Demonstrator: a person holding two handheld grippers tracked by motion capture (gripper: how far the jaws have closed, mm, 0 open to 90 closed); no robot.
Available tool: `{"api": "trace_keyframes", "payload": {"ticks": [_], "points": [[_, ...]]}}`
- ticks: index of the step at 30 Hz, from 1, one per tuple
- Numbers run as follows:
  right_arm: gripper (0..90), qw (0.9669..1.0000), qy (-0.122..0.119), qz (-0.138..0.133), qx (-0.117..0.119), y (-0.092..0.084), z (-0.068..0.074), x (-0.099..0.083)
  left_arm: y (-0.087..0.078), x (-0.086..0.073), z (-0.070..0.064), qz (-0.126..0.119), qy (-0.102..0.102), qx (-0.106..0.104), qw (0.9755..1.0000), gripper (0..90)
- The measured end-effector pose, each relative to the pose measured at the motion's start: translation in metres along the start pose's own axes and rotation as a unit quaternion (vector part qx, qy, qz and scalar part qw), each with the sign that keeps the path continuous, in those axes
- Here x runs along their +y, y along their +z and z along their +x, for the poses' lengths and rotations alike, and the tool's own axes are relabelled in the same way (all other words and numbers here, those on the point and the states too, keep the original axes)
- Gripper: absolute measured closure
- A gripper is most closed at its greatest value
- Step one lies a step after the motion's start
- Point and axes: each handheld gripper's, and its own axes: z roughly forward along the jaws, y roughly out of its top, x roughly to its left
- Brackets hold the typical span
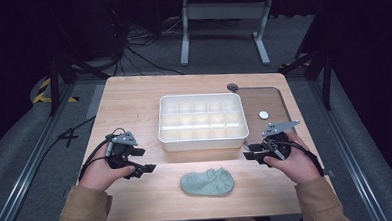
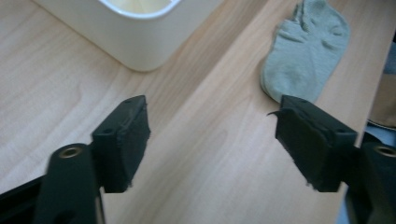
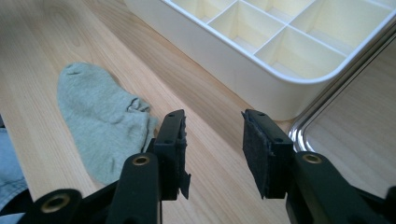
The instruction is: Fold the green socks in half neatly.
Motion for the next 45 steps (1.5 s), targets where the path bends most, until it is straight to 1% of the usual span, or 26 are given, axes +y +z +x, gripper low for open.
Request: {"api": "trace_keyframes", "payload": {"ticks": [1, 2, 3, 5, 6, 8, 9, 11, 12, 13, 14, 16, 17, 18, 19, 20, 21, 22, 23, 24, 25, 30, 35, 38, 42, 45], "points": [[59.1, 1.0, 0.001, -0.007, -0.004, -0.001, 0.0, 0.0, -0.001, 0.001, -0.002, 0.0, 0.006, 0.01, 0.9999, 28.2], [64.0, 1.0, -0.005, -0.005, -0.005, -0.003, 0.0, 0.0, -0.003, 0.002, -0.004, 0.012, 0.013, 0.02, 0.9996, 29.3], [64.4, 0.9999, -0.013, 0.001, -0.01, -0.005, 0.0, 0.0, -0.003, 0.003, -0.005, 0.022, 0.017, 0.03, 0.9992, 32.8], [67.3, 0.9996, -0.018, 0.006, -0.019, -0.007, 0.002, -0.001, -0.003, 0.006, -0.01, 0.049, 0.027, 0.049, 0.9972, 39.1], [68.4, 0.9995, -0.022, 0.009, -0.024, -0.007, 0.003, -0.001, -0.002, 0.009, -0.015, 0.061, 0.031, 0.046, 0.9966, 40.8], [72.6, 0.9993, -0.023, 0.007, -0.028, -0.008, 0.006, 0.0, -0.002, 0.012, -0.019, 0.06, 0.027, 0.028, 0.9974, 43.9], [74.5, 0.9994, -0.021, 0.007, -0.026, -0.008, 0.007, 0.0, -0.002, 0.013, -0.022, 0.054, 0.035, 0.025, 0.9976, 45.1], [76.4, 0.9995, -0.019, 0.007, -0.023, -0.008, 0.008, 0.0, -0.003, 0.015, -0.024, 0.048, 0.038, 0.024, 0.9979, 45.1], [77.8, 0.9997, -0.012, 0.006, -0.019, -0.009, 0.009, 0.0, -0.005, 0.016, -0.027, 0.044, 0.035, 0.025, 0.9981, 45.1], [77.8, 0.9997, -0.012, 0.006, -0.019, -0.009, 0.009, 0.0, -0.005, 0.016, -0.027, 0.044, 0.035, 0.025, 0.9981, 47.4], [79.6, 0.9999, -0.005, 0.007, -0.013, -0.009, 0.01, 0.0, -0.007, 0.017, -0.027, 0.049, 0.043, 0.03, 0.9974, 47.4], [79.9, 0.9999, 0.002, 0.003, -0.014, -0.008, 0.012, 0.0, -0.009, 0.018, -0.028, 0.046, 0.047, 0.03, 0.9974, 50.1], [78.5, 0.9999, -0.001, -0.001, -0.011, -0.008, 0.013, 0.0, -0.009, 0.018, -0.029, 0.042, 0.051, 0.029, 0.9974, 49.9], [75.3, 0.9999, -0.015, 0.0, -0.006, -0.007, 0.013, 0.0, -0.009, 0.019, -0.029, 0.04, 0.056, 0.03, 0.9972, 48.9], [79.9, 0.9993, -0.033, 0.017, -0.01, -0.006, 0.014, 0.0, -0.009, 0.019, -0.029, 0.039, 0.059, 0.03, 0.997, 49.5], [79.9, 0.9993, -0.033, 0.017, -0.01, -0.006, 0.014, 0.0, -0.009, 0.02, -0.03, 0.041, 0.057, 0.026, 0.9972, 49.5], [81.6, 0.9985, -0.046, 0.023, -0.017, -0.006, 0.015, 0.0, -0.009, 0.021, -0.032, 0.037, 0.058, 0.022, 0.9974, 49.7], [83.9, 0.9976, -0.058, 0.033, -0.016, -0.005, 0.017, 0.001, -0.009, 0.022, -0.033, 0.036, 0.058, 0.016, 0.9975, 50.6], [85.4, 0.9973, -0.061, 0.037, -0.014, -0.005, 0.018, 0.001, -0.009, 0.023, -0.036, 0.034, 0.054, 0.007, 0.9979, 51.7], [87.6, 0.9975, -0.059, 0.039, -0.006, -0.005, 0.02, 0.002, -0.008, 0.024, -0.037, 0.035, 0.056, 0.005, 0.9978, 53.0], [88.3, 0.9972, -0.064, 0.037, -0.003, -0.005, 0.021, 0.003, -0.007, 0.025, -0.04, 0.036, 0.058, 0.006, 0.9976, 52.9], [89.5, 0.9969, -0.069, 0.035, 0.009, -0.005, 0.029, 0.005, -0.006, 0.03, -0.049, 0.044, 0.069, 0.005, 0.9967, 53.5], [89.8, 0.9964, -0.072, 0.036, 0.026, -0.002, 0.033, 0.005, -0.005, 0.033, -0.055, 0.045, 0.073, 0.001, 0.9963, 52.7], [89.9, 0.996, -0.072, 0.041, 0.034, 0.003, 0.036, 0.006, -0.004, 0.034, -0.057, 0.044, 0.07, 0.002, 0.9965, 52.6], [89.9, 0.9936, -0.088, 0.057, 0.044, 0.012, 0.047, 0.008, -0.003, 0.035, -0.06, 0.046, 0.068, 0.002, 0.9966, 51.8], [89.9, 0.9921, -0.096, 0.063, 0.051, 0.019, 0.054, 0.01, 0.0, 0.035, -0.062, 0.047, 0.074, 0.002, 0.9961, 51.3]]}}
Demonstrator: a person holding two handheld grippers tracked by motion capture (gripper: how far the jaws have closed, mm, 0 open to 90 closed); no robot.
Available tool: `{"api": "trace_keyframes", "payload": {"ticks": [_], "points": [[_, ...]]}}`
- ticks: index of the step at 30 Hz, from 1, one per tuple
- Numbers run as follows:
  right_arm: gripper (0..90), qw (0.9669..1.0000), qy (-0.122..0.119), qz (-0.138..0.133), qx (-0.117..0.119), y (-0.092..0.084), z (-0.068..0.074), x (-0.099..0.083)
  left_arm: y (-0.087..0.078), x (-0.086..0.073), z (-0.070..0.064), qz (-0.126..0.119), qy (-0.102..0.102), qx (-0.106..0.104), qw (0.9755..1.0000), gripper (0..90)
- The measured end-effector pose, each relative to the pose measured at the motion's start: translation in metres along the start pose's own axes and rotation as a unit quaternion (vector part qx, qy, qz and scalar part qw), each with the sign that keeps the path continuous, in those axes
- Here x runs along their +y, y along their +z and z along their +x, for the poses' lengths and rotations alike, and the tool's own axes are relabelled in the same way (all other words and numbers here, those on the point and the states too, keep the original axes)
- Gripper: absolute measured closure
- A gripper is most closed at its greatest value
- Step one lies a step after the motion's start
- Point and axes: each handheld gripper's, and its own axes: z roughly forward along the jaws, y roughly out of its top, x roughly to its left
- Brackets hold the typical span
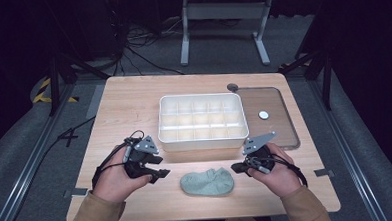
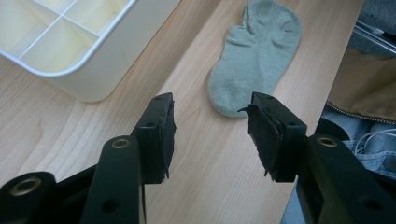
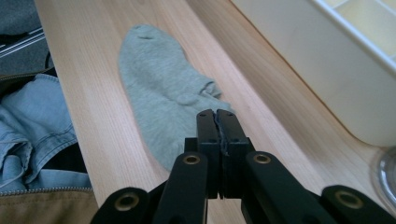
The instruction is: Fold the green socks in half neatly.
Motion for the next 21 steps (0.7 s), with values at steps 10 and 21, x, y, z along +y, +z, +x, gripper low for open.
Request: {"api": "trace_keyframes", "payload": {"ticks": [10, 21], "points": [[90.0, 0.9998, -0.004, 0.0, 0.019, 0.033, 0.017, 0.005, 0.006, 0.001, -0.005, 0.003, 0.004, -0.006, 1.0, 51.3], [90.0, 0.9986, -0.026, 0.02, 0.042, 0.064, 0.036, 0.008, 0.021, 0.001, -0.007, 0.017, 0.004, -0.014, 0.9997, 51.2]]}}
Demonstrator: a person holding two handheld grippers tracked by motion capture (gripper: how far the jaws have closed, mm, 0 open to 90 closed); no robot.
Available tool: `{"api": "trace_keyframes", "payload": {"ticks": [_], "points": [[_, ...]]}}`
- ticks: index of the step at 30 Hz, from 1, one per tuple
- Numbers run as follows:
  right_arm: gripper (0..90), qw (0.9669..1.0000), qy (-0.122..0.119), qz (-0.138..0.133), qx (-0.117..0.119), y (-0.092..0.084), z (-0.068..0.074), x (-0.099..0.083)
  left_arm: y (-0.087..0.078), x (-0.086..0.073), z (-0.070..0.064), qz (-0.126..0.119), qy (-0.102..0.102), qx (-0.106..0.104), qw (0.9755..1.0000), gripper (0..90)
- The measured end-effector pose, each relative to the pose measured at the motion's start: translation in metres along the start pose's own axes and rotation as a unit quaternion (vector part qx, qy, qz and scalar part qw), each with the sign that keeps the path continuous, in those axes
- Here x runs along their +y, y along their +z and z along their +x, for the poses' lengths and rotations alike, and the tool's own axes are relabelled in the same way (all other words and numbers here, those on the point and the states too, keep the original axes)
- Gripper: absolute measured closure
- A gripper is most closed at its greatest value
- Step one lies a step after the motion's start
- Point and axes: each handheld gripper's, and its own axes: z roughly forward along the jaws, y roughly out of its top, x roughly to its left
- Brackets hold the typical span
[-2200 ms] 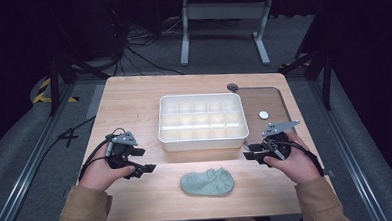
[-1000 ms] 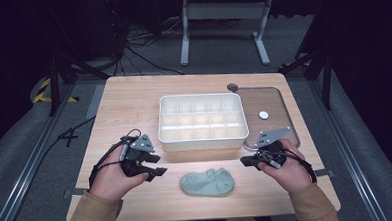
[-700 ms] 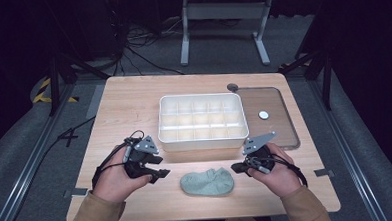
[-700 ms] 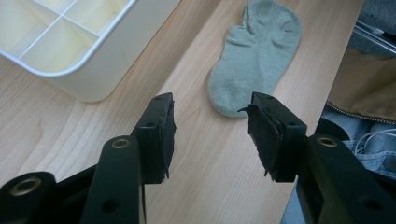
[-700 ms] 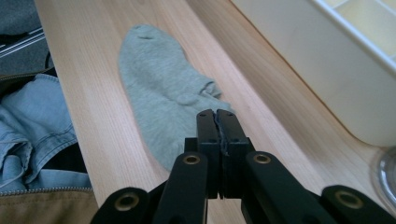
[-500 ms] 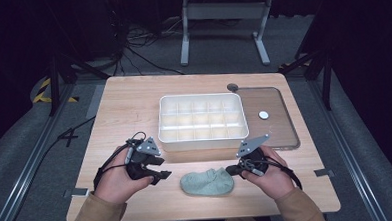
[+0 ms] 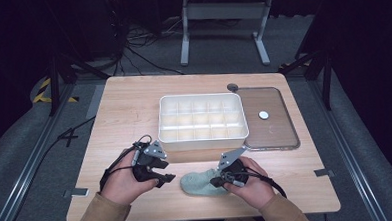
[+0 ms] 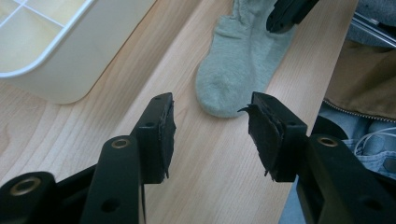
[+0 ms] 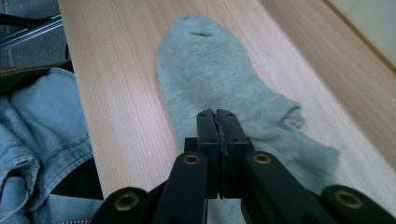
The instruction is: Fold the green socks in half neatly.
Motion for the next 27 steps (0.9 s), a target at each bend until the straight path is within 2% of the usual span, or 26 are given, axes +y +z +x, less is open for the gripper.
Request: {"api": "trace_keyframes", "payload": {"ticks": [5, 8, 14, 20, 27], "points": [[90.0, 0.9999, -0.008, 0.012, 0.006, 0.012, 0.006, 0.0, 0.007, 0.0, 0.0, 0.01, 0.0, -0.002, 0.9999, 51.6], [90.0, 0.9999, -0.01, 0.012, 0.002, 0.017, 0.007, 0.0, 0.011, -0.001, 0.001, 0.014, 0.001, -0.004, 0.9999, 51.7], [90.0, 0.9997, -0.014, 0.022, -0.003, 0.024, 0.007, -0.003, 0.018, -0.002, 0.003, 0.024, -0.002, -0.006, 0.9997, 51.6], [90.0, 0.9997, -0.015, 0.019, -0.001, 0.025, 0.004, -0.005, 0.021, -0.005, 0.005, 0.029, -0.006, -0.01, 0.9995, 51.4], [90.0, 0.9996, -0.021, 0.02, -0.002, 0.024, 0.004, -0.005, 0.043, -0.009, 0.007, 0.052, -0.007, -0.019, 0.9984, 52.2]]}}
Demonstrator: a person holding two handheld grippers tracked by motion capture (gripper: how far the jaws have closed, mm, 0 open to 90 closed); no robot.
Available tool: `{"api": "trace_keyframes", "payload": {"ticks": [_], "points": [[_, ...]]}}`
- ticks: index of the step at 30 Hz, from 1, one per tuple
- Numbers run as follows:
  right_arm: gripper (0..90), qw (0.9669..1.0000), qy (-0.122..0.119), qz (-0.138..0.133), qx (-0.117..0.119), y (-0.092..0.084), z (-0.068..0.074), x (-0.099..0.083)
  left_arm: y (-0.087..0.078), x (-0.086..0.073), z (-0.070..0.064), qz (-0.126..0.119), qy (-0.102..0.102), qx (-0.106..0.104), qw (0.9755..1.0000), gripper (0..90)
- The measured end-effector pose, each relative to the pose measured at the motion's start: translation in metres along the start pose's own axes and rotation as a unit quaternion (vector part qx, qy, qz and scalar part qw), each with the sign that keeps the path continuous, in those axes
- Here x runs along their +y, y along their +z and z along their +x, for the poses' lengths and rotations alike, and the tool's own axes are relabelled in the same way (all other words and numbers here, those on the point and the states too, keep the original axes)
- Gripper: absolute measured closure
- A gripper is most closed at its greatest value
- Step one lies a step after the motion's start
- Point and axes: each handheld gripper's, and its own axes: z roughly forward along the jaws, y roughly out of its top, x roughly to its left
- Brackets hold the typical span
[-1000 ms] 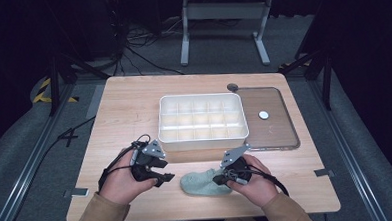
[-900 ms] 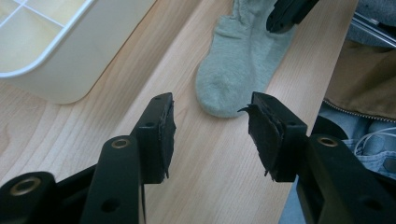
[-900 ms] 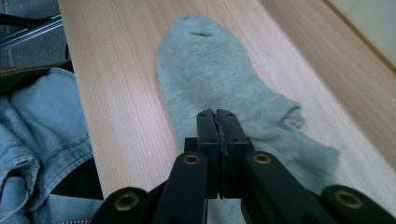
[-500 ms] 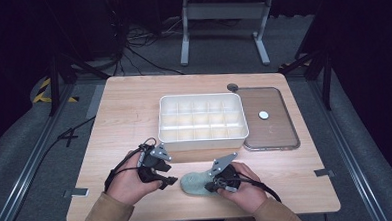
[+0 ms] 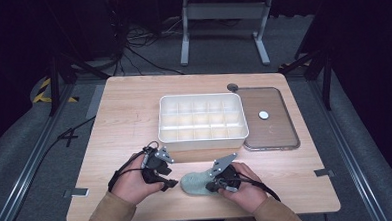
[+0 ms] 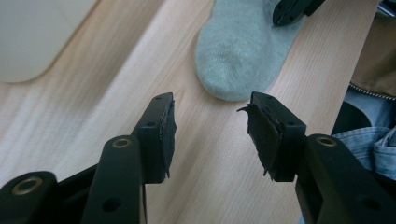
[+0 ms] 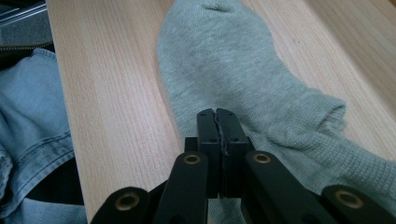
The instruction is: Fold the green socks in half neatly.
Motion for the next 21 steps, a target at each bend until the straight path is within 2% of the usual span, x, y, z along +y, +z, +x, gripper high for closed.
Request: {"api": "trace_keyframes", "payload": {"ticks": [3, 5, 9, 14, 17, 21], "points": [[90.0, 1.0, 0.003, 0.0, 0.001, 0.0, 0.0, 0.0, 0.012, 0.0, -0.001, 0.007, -0.003, -0.011, 0.9999, 53.1], [90.0, 1.0, 0.0, 0.0, -0.001, 0.0, 0.0, 0.0, 0.018, 0.001, -0.001, 0.018, 0.004, -0.012, 0.9998, 52.9], [90.0, 1.0, -0.001, 0.0, 0.001, 0.0, 0.0, 0.0, 0.025, 0.003, -0.004, 0.025, 0.009, -0.016, 0.9995, 52.8], [90.0, 1.0, -0.002, 0.0, 0.001, 0.0, 0.0, 0.0, 0.034, 0.004, -0.006, 0.035, 0.022, -0.018, 0.999, 54.9], [90.0, 1.0, -0.002, 0.0, 0.0, 0.0, 0.0, 0.0, 0.039, 0.005, -0.008, 0.048, 0.033, -0.012, 0.9983, 56.4], [90.0, 1.0, -0.002, 0.0, 0.001, 0.0, 0.0, 0.0, 0.041, 0.009, -0.011, 0.052, 0.043, -0.01, 0.9976, 56.3]]}}
